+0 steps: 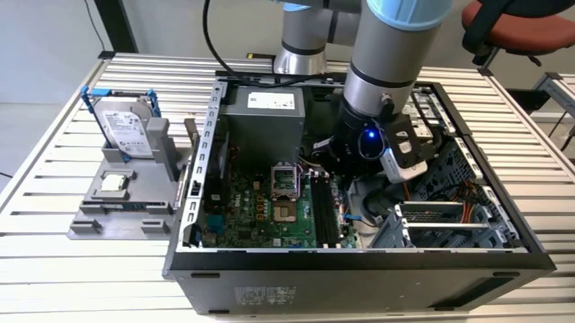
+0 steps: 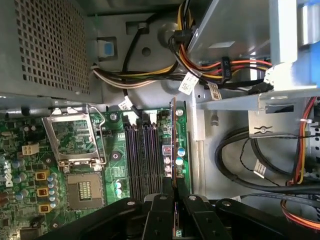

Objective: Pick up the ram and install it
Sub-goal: 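Insert the ram into the slot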

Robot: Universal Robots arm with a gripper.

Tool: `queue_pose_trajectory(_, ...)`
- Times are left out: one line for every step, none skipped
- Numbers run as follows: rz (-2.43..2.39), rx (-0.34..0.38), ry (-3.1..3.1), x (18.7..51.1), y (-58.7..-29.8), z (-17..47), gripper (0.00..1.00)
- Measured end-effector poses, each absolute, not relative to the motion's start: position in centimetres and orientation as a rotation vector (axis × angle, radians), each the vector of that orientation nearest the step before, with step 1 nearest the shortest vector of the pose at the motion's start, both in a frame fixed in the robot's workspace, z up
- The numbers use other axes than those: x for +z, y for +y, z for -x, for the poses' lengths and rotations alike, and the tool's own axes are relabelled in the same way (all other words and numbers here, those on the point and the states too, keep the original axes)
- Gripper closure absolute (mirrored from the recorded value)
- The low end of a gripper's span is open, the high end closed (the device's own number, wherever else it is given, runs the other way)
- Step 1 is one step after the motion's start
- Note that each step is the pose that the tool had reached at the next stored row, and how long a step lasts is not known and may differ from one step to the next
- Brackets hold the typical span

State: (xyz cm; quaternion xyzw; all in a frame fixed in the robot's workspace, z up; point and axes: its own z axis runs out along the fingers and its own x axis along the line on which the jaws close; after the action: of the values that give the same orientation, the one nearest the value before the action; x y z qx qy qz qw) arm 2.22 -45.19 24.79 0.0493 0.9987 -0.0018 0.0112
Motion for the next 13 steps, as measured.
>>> queue_pose_trajectory(-0.154,-0.006,3.115,24.7,-45.3,-2.1,1.00)
queue_pose_trajectory(-0.154,-0.006,3.115,24.6,-45.4,-2.0,1.00)
queue_pose_trajectory(-0.153,-0.006,3.115,24.6,-45.6,-1.9,1.00)
queue_pose_trajectory(-0.153,-0.006,3.115,24.5,-45.8,-1.8,1.00)
queue_pose_trajectory(-0.152,-0.006,3.115,24.4,-45.9,-1.8,1.00)
queue_pose_trajectory(-0.151,-0.006,3.115,24.3,-46.1,-1.7,1.00)
queue_pose_trajectory(-0.150,-0.006,3.116,24.2,-46.2,-1.7,1.00)
queue_pose_trajectory(-0.149,-0.006,3.116,24.1,-46.4,-1.6,1.00)
queue_pose_trajectory(-0.148,-0.006,3.116,24.1,-46.6,-1.6,1.00)
queue_pose_trajectory(-0.147,-0.006,3.116,24.0,-46.7,-1.5,1.00)
queue_pose_trajectory(-0.144,-0.006,3.116,23.9,-46.8,-1.4,1.00)
queue_pose_trajectory(-0.138,-0.005,3.116,23.9,-46.8,-1.3,1.00)
queue_pose_trajectory(-0.131,-0.005,3.116,23.8,-46.9,-1.3,1.00)
